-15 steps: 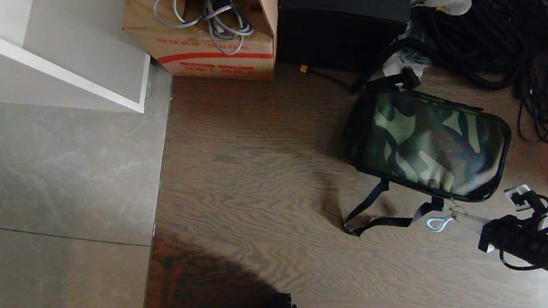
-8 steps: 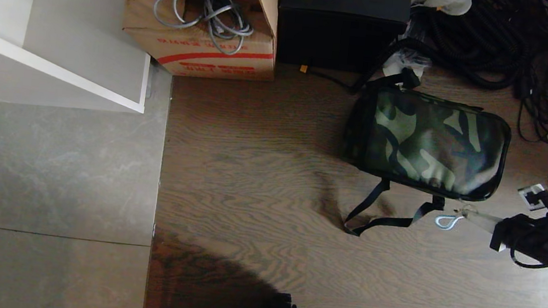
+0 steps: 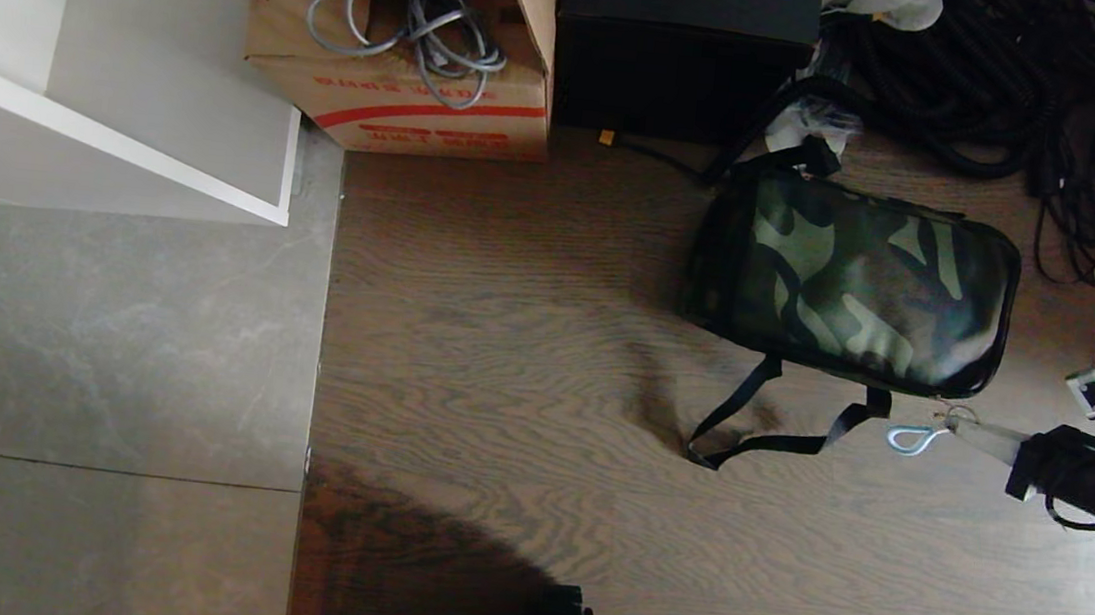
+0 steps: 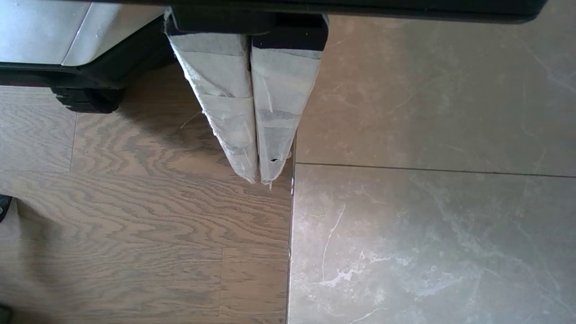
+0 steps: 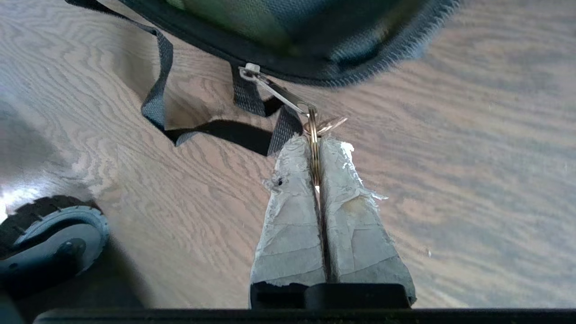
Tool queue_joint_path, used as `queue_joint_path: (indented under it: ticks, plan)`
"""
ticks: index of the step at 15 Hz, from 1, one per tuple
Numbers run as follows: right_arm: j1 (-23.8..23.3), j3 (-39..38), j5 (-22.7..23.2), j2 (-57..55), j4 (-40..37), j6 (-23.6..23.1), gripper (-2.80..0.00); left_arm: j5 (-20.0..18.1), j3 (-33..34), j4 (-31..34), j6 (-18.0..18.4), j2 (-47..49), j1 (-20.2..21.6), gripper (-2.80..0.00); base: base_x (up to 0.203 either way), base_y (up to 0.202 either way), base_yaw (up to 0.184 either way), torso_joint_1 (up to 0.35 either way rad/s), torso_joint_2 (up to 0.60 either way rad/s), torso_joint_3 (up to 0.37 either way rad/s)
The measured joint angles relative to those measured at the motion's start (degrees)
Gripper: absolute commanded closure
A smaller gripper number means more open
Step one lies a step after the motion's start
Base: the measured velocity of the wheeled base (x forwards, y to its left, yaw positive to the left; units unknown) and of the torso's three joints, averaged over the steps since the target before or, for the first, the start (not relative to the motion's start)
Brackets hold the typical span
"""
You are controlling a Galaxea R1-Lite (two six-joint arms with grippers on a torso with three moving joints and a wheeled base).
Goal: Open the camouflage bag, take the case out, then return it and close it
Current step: Open the top of the storage box
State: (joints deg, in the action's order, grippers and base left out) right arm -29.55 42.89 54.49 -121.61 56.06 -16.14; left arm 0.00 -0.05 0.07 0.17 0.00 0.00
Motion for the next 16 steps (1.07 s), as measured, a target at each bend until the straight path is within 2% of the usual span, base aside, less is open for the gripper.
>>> queue_joint_path:
  ticks: [3,6,16]
  plan:
    - [-1.5,1.2,1.1,-0.4,-1.1,0.0,0.0,0.0,0.0,0.0,0.0,0.0,0.0,0.0,0.0,0.0,0.0,0.0,0.0,0.0]
    - [-3.5,2.8,5.0,-0.9,-2.9,0.2,0.0,0.0,0.0,0.0,0.0,0.0,0.0,0.0,0.0,0.0,0.0,0.0,0.0,0.0]
    - [-6.5,6.8,6.1,-2.9,-4.3,0.0,0.0,0.0,0.0,0.0,0.0,0.0,0.0,0.0,0.0,0.0,0.0,0.0,0.0,0.0]
